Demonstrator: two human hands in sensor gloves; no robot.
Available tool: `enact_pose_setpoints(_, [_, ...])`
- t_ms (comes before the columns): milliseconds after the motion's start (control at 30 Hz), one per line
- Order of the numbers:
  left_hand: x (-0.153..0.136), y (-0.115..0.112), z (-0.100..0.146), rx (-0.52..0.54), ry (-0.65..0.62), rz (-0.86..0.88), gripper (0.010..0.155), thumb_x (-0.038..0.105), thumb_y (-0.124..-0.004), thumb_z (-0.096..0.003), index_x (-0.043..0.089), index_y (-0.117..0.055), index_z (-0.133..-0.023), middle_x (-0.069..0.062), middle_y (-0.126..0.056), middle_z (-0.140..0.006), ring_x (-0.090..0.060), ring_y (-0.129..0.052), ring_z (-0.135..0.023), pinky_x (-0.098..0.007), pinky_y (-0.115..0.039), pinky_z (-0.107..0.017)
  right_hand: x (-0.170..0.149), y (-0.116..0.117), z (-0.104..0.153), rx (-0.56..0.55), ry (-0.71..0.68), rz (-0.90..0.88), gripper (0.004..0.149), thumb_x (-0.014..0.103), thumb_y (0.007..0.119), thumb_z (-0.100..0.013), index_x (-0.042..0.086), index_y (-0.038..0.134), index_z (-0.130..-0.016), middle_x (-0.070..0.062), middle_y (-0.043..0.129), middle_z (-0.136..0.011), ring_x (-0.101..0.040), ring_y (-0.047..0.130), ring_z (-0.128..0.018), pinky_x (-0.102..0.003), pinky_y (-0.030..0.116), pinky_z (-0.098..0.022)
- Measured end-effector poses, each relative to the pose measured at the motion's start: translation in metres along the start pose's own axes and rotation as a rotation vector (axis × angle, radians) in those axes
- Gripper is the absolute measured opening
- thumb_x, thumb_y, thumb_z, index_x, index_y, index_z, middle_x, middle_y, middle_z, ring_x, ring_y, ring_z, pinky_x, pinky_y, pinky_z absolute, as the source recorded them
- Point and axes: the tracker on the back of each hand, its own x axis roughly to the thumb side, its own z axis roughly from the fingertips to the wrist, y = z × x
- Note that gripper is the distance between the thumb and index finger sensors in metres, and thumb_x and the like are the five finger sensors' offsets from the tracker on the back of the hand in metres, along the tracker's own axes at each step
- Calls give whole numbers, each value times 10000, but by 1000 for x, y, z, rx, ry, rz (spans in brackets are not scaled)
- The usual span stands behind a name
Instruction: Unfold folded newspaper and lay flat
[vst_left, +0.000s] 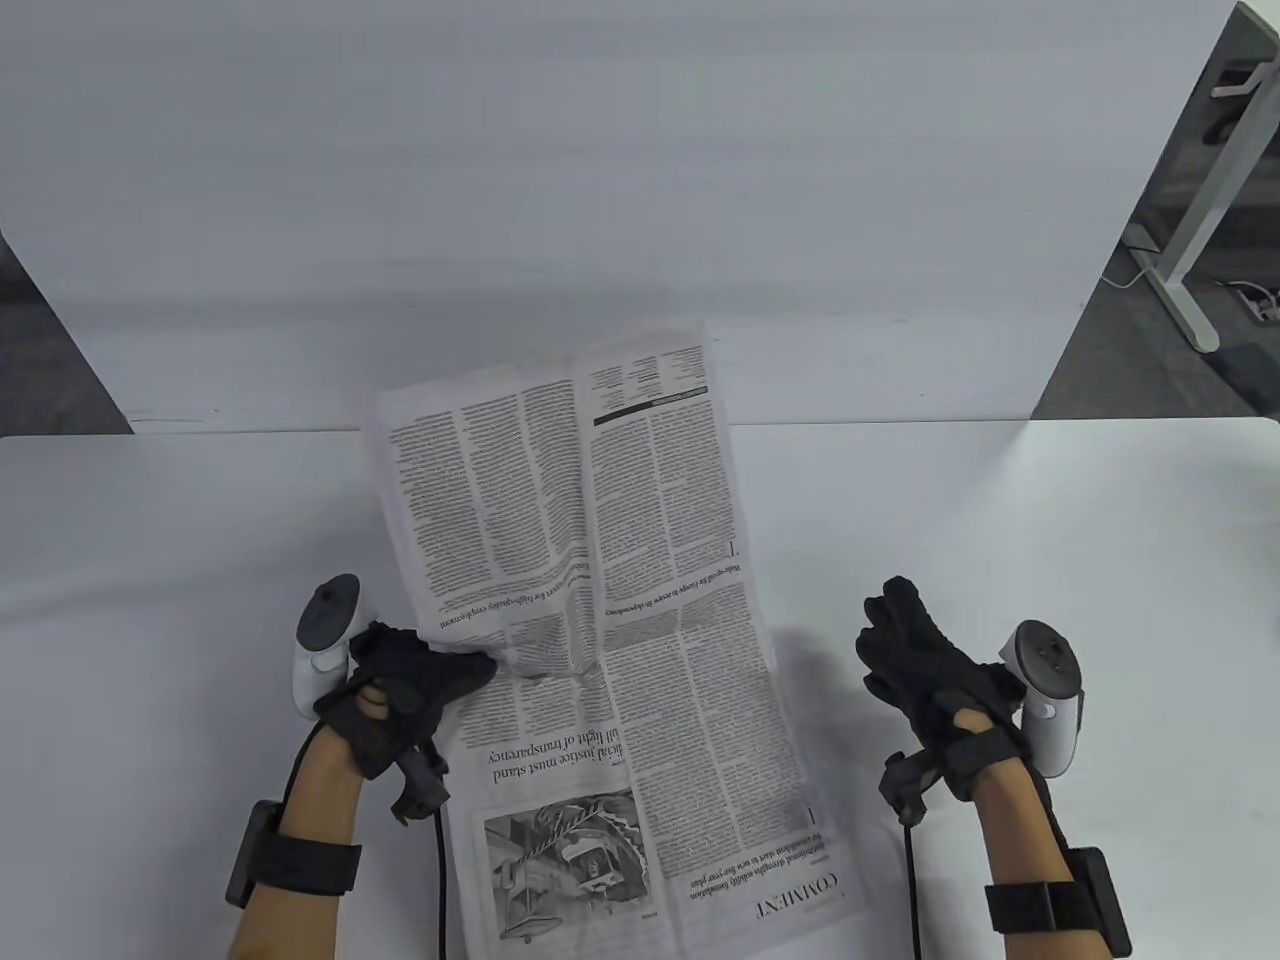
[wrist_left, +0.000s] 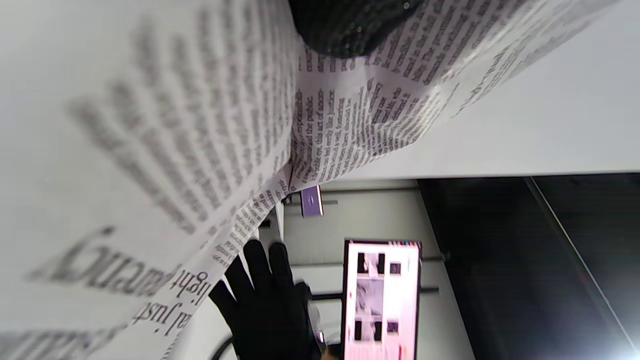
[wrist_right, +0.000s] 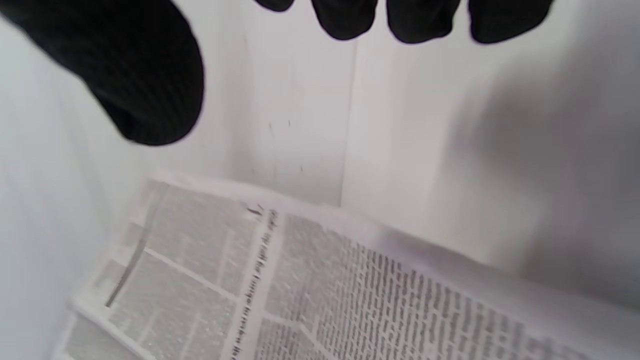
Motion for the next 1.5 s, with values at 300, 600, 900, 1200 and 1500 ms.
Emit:
enact_pose_setpoints(300, [2,-30,-14,-182,20,25,553,101,-738,-435,354,-849,-914,-94,-941,-898,-418,-1037,-672,-548,-788,-543,-18,39,-23,520,38,-217,964,490,983,-382,284,354,-1082,-202,550,-1118,-620,649,-910,-644,715,-565])
enact_pose_setpoints(600, [-1,-10,-4,51,88,-96,588,252,-837,-456,293,-690,-1024,-107,-840,-986,-454,-973,-745,-575,-738,-575,-7,50,-19,591,27,-239,542,261,756,-490,284,609,-1011,-226,795,-964,-548,907,-733,-546,885,-404])
enact_pose_setpoints(900, [25,20,29,636,152,-621,853,478,-906,-408,344,-420,-1096,-104,-430,-1182,-604,-474,-1042,-710,-429,-707,-7,20,-10,214,-24,-395,542,278,720,-516,294,553,-1032,-214,743,-1001,-532,899,-756,-516,898,-419])
enact_pose_setpoints(1200, [15,16,26,669,351,-859,880,515,-860,-433,359,-307,-1098,-107,-182,-1190,-574,-186,-1086,-765,-246,-724,-24,44,9,-136,35,-489,590,305,637,-525,319,359,-1045,-213,583,-1066,-539,776,-852,-535,842,-511])
enact_pose_setpoints(1500, [12,-7,9,477,292,-951,781,469,-830,-451,305,-429,-1101,-123,-174,-1177,-558,-127,-1078,-780,-174,-714,-48,72,12,-241,104,-530,628,299,602,-523,309,233,-1031,-246,394,-1090,-595,633,-900,-610,807,-524])
